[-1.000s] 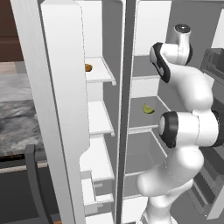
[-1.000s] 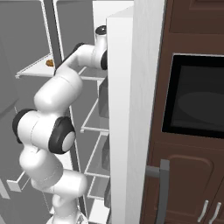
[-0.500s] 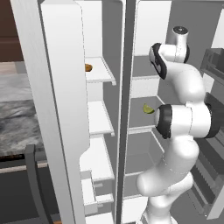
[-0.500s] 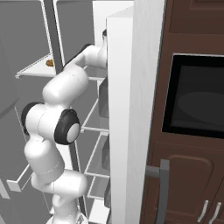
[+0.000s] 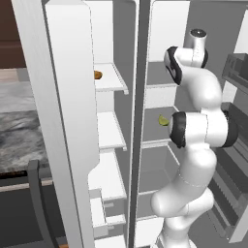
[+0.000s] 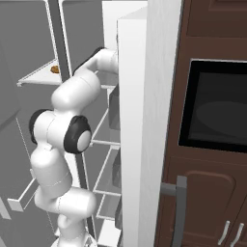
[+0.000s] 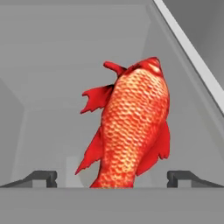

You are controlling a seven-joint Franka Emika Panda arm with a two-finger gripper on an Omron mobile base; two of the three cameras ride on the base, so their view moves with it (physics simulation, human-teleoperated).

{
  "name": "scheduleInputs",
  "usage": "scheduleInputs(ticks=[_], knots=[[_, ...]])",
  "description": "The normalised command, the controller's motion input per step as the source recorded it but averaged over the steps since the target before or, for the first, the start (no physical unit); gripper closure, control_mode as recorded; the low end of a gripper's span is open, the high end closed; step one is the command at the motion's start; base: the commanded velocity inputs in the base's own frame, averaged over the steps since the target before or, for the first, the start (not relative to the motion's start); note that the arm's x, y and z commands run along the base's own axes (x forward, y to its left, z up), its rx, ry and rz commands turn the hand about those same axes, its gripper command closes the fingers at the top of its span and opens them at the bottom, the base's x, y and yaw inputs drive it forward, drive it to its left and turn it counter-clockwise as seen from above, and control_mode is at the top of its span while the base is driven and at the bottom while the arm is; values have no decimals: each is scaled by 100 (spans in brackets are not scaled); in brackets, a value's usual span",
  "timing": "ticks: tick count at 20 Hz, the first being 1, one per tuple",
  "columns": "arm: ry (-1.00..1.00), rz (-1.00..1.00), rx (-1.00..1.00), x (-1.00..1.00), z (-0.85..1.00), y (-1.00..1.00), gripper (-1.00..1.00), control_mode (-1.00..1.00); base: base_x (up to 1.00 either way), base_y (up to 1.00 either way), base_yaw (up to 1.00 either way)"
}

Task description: There's a fish in the fridge that needs to be moved to the freezer for freezing. Pick up the fish from the fridge, place it on any shelf in the freezer, and close the fridge and freezer doors when done.

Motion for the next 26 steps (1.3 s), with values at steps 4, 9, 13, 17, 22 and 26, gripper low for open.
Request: scheduleInputs(ticks=[4,9,13,17,22,26], knots=[[4,4,0,34,-63,0,-100,-100,0,0,0],[15,8,0,31,-97,2,100,-100,0,0,0],[15,7,0,6,-100,15,100,-100,0,0,0],[7,6,-1,-20,-100,36,100,-100,0,0,0],[-3,9,-7,-94,-100,47,100,-100,0,0,0],[-18,11,-5,-100,-87,42,100,-100,0,0,0]])
